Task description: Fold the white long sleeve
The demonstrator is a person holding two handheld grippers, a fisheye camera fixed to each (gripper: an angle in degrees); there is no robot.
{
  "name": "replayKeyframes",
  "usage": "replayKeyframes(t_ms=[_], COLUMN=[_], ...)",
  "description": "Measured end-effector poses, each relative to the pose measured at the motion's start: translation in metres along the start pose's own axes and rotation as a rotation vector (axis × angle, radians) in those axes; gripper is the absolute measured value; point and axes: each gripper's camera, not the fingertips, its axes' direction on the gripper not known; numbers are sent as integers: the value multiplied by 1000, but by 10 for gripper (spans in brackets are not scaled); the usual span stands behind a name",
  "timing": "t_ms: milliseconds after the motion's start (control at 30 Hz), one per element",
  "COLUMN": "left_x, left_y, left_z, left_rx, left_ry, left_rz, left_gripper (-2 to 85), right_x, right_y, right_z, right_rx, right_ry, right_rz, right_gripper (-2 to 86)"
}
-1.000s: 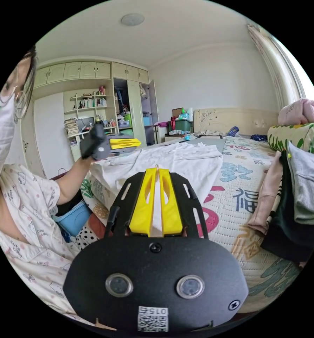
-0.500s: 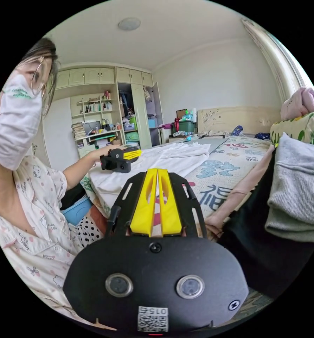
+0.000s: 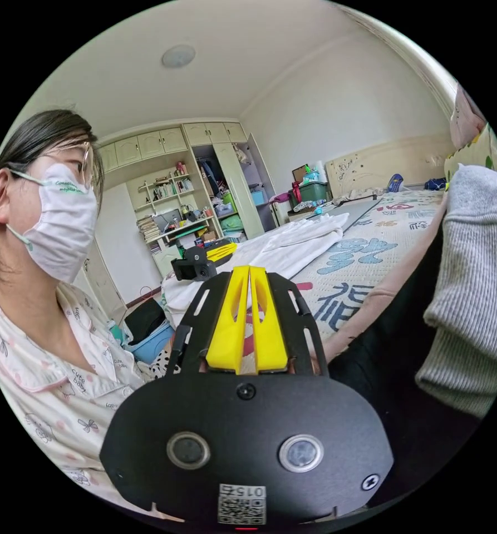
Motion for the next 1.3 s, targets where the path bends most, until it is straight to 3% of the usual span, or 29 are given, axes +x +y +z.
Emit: replayKeyframes(t_ms=[567, 1300], left_x=[-110, -174], left_y=[-10, 2], left_z=[20, 74], left_rx=[-2, -5], left_ry=[-8, -15], left_rz=[5, 10], left_gripper=[-2, -2], right_x=[-45, -88], right_y=[-61, -99], right_z=[1, -4], right_rx=[-46, 21], right_ry=[-33, -91], right_rz=[23, 43], right_gripper=[-4, -4])
